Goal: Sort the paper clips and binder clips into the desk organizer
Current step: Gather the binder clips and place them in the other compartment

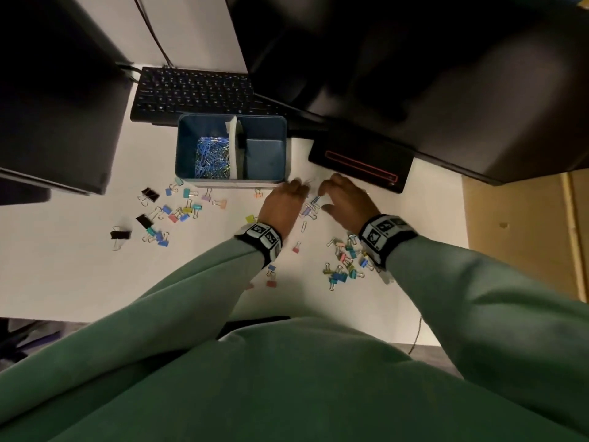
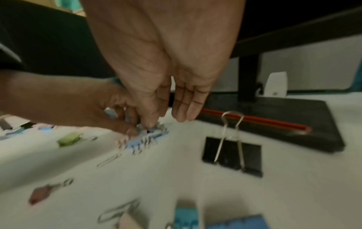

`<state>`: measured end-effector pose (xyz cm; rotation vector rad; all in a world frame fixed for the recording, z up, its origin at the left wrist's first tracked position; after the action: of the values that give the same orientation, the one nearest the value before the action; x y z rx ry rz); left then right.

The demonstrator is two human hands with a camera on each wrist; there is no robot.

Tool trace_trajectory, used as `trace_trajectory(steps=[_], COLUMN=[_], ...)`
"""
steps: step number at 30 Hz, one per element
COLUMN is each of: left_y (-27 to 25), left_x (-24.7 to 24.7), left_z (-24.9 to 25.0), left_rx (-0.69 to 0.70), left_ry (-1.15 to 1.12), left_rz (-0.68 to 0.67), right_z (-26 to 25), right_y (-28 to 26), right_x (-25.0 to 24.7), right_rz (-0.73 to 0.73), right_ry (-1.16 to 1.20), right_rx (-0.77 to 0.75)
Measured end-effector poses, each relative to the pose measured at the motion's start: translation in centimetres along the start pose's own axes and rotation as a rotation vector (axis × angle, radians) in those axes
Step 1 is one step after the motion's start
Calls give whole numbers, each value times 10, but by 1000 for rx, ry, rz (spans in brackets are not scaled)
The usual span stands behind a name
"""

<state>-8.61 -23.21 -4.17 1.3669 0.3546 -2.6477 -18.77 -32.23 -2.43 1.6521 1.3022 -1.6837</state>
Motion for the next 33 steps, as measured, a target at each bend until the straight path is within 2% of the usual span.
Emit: trace_trajectory(steps=[3, 7, 11, 13, 16, 20, 22, 24, 26, 27, 31, 33], left_y=[-15, -36, -53, -58, -60, -53, -45, -38, -34, -34, -36, -39], left_x=[2, -4, -11, -17, -25, -19, -13, -7, 2, 7, 31, 31], left_z=[-16, -29, -39, -40, -41, -38, -33, -23, -12, -7, -7, -11], left_rx=[-53, -58, -67, -84, -238, -474, -510, -470, -381, -350, -276, -237], left_ry=[-65, -120, -226, -365, -706, -1115, -1129, -903, -582, -468, -202, -157], left_rz=[55, 122, 209, 236, 251, 188, 93, -3, -10, -13, -82, -87], right_z=[-13, -20, -13, -2, 14, 19, 15, 12, 9, 9, 6, 0], right_y=[5, 5, 1, -4, -13, -24, -27, -25, -17, -11, 23, 38], right_x=[20, 31, 35, 37, 41, 31, 27, 27, 28, 28, 18, 14], right_rz=[-33, 22, 27, 35, 1, -20, -27, -61, -101, -92, 25, 51], right_ry=[-4, 3, 158, 353, 706, 1419, 1704, 1813, 1730, 1578, 601, 325], right_rx=[-46, -47, 52, 157, 314, 500, 578, 630, 636, 606, 335, 200])
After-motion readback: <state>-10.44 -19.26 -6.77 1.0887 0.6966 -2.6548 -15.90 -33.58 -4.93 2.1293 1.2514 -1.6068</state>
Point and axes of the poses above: each hand's wrist, its own y-axis towards the middle knuckle, its own x-axis out of the palm, z = x × y, the point moved 5 cm from there along y, towards the middle knuckle, and after that the axes turned 15 degrees about -y, right-handed, at the moved point
